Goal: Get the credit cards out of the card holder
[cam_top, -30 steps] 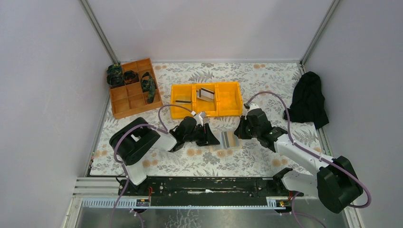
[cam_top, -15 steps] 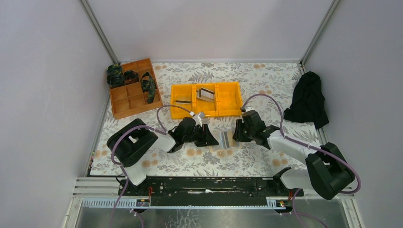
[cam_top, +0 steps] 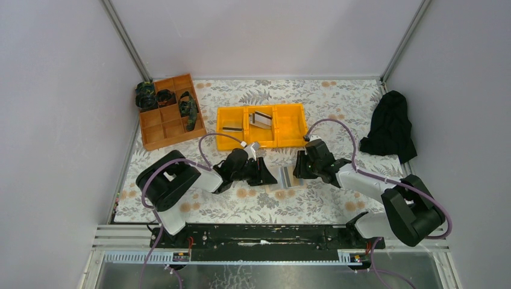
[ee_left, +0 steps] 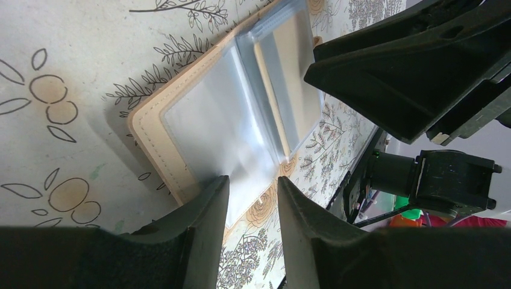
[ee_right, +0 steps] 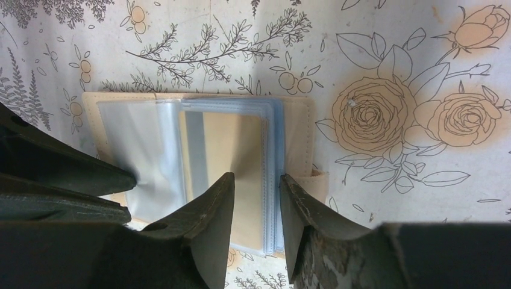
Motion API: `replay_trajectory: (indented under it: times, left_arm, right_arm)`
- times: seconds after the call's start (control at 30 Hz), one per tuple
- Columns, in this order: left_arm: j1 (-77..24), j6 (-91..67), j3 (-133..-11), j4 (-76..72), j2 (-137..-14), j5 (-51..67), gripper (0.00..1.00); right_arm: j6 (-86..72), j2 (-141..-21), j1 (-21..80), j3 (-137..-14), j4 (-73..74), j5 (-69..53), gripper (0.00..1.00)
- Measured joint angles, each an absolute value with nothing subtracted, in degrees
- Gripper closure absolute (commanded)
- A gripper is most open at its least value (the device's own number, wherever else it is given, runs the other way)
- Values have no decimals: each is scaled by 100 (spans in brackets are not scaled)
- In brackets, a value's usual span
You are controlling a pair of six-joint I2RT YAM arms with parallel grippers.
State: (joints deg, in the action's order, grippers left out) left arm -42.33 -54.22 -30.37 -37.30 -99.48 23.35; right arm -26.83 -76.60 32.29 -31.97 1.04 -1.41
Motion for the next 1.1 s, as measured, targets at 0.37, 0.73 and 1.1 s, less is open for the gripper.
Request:
replay_trajectory:
  times: [0.37,0.73,1.1]
  left_arm:
    - [-4230,-5426,-3055,-3850,-10044,2443,57]
    - [-4230,-5426,-3105,-3933,-10132,2482,57]
    - [-4233,-5266,-3100,-3481,-9837,2176,57]
  right_arm:
    - [-2687,-7666,3229,-3197,-32,-336,64]
    - [-2762,-7271,3249,-3197,-32,-670,68]
    - [-2849,-7317,3544,-3295,-32,-714,74]
